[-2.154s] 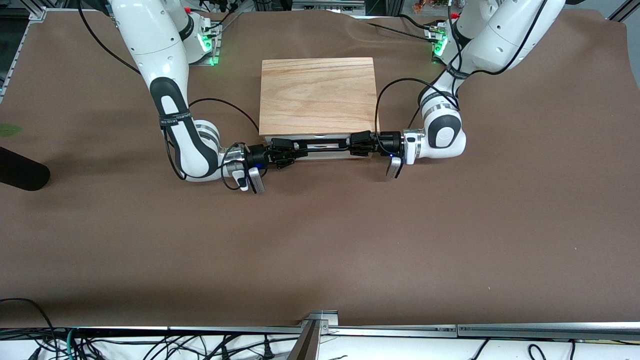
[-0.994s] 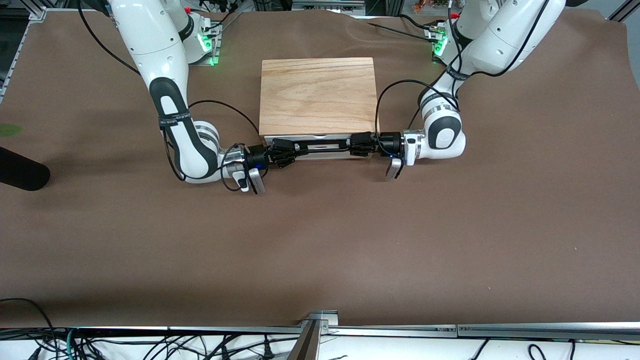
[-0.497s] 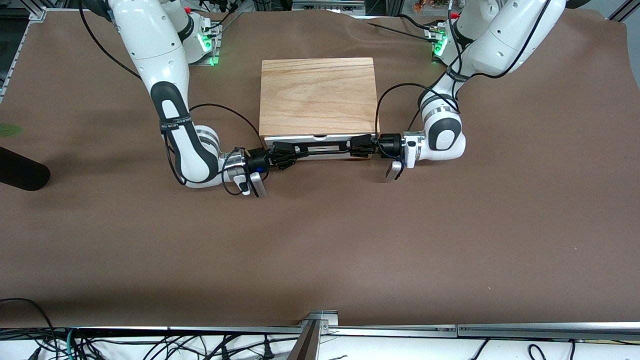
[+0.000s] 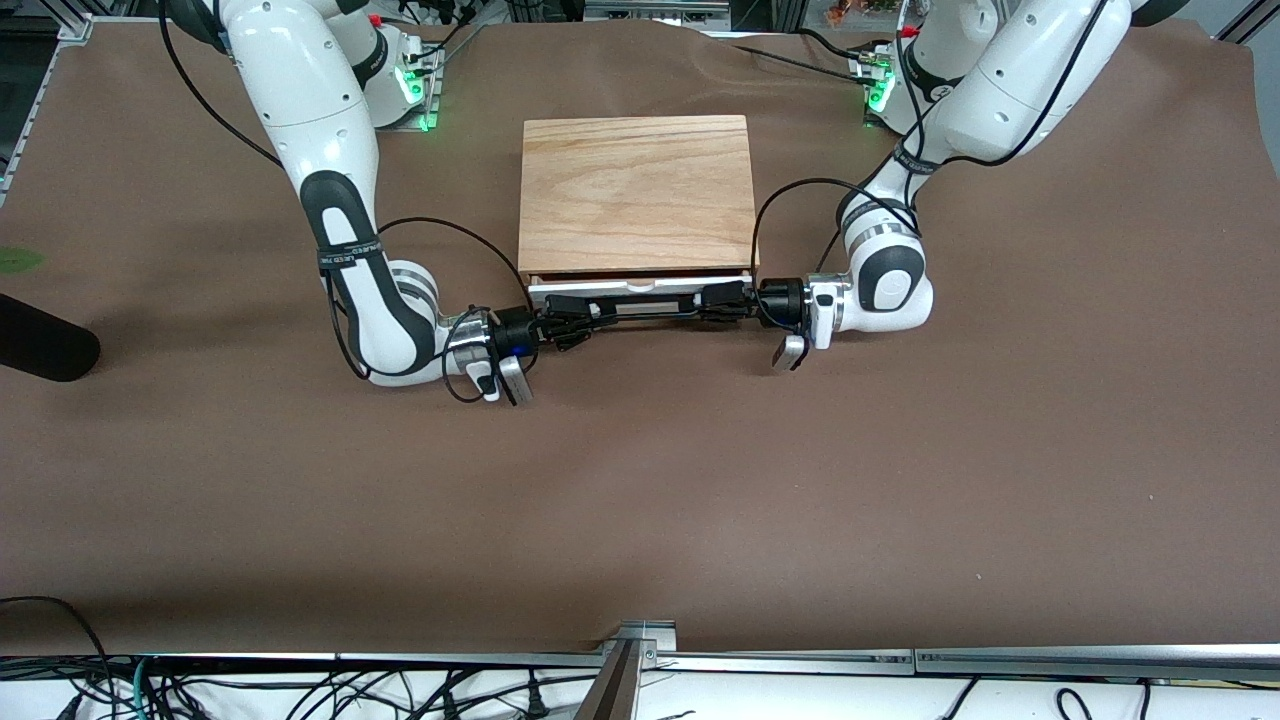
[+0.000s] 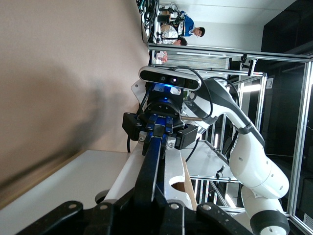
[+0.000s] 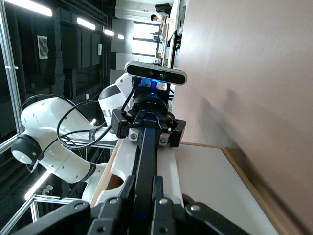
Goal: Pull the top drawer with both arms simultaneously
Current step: 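Pull the drawer handle outward with both grippers together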
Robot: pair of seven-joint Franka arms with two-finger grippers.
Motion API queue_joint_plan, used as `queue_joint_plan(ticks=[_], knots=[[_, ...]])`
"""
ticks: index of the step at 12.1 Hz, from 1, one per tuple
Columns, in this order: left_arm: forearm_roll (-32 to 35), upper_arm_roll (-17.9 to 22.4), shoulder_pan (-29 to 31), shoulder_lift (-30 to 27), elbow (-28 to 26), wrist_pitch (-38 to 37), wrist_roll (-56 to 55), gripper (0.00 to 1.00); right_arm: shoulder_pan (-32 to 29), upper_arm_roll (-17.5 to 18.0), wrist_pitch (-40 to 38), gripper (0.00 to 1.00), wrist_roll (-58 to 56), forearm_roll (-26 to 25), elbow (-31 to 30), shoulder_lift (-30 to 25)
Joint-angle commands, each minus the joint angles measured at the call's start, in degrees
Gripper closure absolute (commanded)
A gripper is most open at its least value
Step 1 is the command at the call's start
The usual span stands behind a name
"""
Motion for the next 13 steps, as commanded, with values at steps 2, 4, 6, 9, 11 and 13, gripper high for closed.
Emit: queue_joint_plan(ticks=[2,4,6,9,11,13], knots=[[2.04,0.54,-0.82,3.01,3.23,1.42,-4.9,1.0,-3.17,-0.38,2.86,1.0,3.41,2.5,8.13,3.33],[5.29,1.95,-0.82,3.1,4.81,1.42,-7.8,1.0,-3.7,-0.38,2.86,1.0,4.72,2.5,9.71,4.3],[5.48,2.3,-0.82,3.45,6.03,1.33,-9.13,1.0,-4.22,-0.38,3.03,1.0,6.04,2.5,11.82,5.35],[7.06,3.71,-1.17,4.5,9.11,1.33,-12.02,1.0,-4.58,-0.38,4.34,1.0,7.8,2.5,14.72,7.03],[7.06,4.5,-1.61,4.77,10.34,1.33,-12.82,1.0,-5.01,-0.38,5.4,1.0,8.59,2.41,16.91,8.25],[7.15,5.2,-1.97,5.21,11.92,1.33,-14.83,1.0,-5.37,-0.38,5.58,1.0,9.74,2.32,19.2,9.66]])
